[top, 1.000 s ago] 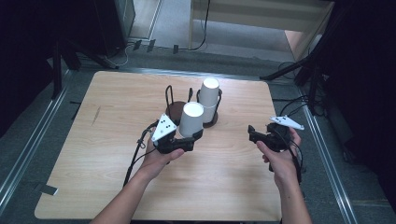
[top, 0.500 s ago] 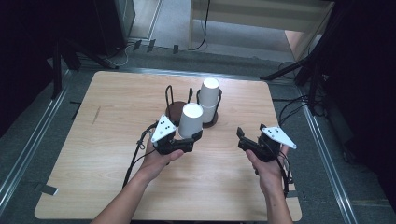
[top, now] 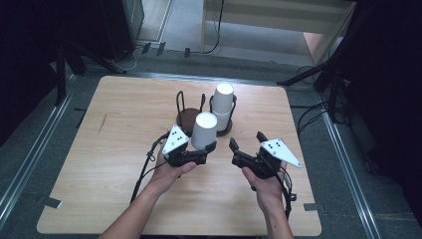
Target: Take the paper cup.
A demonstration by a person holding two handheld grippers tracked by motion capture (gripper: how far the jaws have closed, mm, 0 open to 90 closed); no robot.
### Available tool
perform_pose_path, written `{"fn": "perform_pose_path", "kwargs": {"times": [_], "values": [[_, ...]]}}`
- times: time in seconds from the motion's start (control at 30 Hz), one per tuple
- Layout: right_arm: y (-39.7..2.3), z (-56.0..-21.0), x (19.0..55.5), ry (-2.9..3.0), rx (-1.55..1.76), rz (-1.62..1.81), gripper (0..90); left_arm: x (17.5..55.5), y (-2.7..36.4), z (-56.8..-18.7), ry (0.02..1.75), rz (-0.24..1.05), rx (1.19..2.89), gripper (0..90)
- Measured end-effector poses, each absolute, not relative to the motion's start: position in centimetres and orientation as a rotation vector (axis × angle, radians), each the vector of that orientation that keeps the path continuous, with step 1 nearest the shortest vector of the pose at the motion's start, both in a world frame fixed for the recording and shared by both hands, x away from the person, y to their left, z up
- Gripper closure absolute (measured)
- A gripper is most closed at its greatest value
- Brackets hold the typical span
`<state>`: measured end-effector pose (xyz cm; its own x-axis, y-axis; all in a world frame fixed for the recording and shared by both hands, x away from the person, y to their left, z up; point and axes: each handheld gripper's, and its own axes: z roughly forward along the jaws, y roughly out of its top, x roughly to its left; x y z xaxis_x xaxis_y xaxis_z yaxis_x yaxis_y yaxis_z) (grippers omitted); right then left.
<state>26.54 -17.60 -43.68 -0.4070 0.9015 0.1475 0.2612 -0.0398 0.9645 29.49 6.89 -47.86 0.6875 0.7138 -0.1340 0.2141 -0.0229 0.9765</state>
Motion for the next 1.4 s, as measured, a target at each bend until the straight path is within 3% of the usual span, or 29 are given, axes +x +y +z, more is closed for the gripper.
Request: {"fn": "perform_pose_path", "kwargs": {"times": [0.33, 0.9, 1.13, 1.4], "values": [[-14.7, -42.9, 25.4, 1.728, 1.170, 1.606, 12.4, 29.3, 6.7, -48.4, 0.776, 0.476, 1.595, 22.8], [-12.1, -43.3, 26.4, 1.776, 1.202, 1.680, 13.4, 28.4, 5.6, -48.7, 0.683, 0.516, 1.652, 22.3], [-11.6, -43.4, 26.5, 1.769, 1.211, 1.680, 25.5, 27.9, 5.1, -48.9, 0.630, 0.526, 1.663, 22.6], [-11.7, -43.3, 26.4, 1.725, 1.298, 1.729, 31.1, 27.8, 5.4, -48.7, 0.624, 0.517, 1.662, 18.9]]}}
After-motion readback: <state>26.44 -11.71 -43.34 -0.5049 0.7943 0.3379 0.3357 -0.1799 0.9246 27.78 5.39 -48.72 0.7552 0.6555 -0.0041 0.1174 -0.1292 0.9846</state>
